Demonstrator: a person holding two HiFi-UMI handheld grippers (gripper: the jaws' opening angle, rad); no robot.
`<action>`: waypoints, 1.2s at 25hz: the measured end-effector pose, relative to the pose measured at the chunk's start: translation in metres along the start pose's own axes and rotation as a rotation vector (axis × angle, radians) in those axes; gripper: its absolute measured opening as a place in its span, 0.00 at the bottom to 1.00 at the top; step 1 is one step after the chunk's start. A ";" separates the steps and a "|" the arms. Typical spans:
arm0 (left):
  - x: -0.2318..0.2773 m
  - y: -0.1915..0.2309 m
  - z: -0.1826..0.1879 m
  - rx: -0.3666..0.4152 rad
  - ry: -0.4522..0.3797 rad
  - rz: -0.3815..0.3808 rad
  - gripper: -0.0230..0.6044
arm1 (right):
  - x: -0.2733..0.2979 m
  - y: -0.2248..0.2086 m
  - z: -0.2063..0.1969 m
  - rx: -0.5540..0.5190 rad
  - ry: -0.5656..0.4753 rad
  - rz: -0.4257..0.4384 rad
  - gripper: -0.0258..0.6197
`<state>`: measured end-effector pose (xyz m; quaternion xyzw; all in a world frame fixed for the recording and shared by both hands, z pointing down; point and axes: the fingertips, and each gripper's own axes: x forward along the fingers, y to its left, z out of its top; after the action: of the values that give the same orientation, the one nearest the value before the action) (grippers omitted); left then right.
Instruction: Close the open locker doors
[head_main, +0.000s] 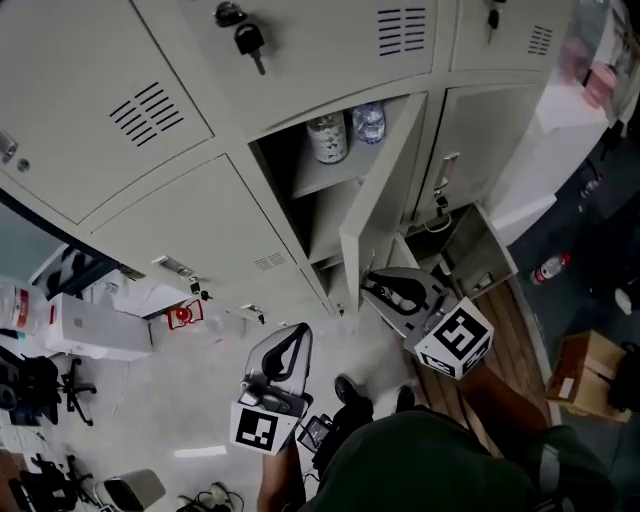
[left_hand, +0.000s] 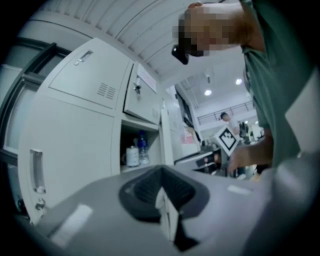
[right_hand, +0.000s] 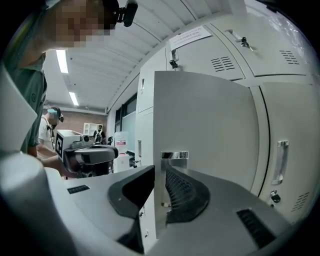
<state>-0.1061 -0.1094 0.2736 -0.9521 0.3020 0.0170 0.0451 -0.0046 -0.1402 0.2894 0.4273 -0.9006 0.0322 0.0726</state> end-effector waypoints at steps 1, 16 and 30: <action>-0.004 0.007 -0.002 -0.005 0.008 -0.003 0.04 | 0.008 0.001 0.001 0.005 0.001 -0.010 0.14; -0.004 0.082 -0.029 -0.015 0.031 -0.069 0.04 | 0.126 -0.041 0.014 -0.036 -0.014 -0.117 0.14; 0.024 0.076 -0.036 -0.017 0.035 -0.147 0.04 | 0.156 -0.073 0.024 -0.056 -0.039 -0.210 0.11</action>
<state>-0.1300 -0.1881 0.3019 -0.9722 0.2319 -0.0006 0.0330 -0.0482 -0.3088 0.2897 0.5177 -0.8526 -0.0093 0.0699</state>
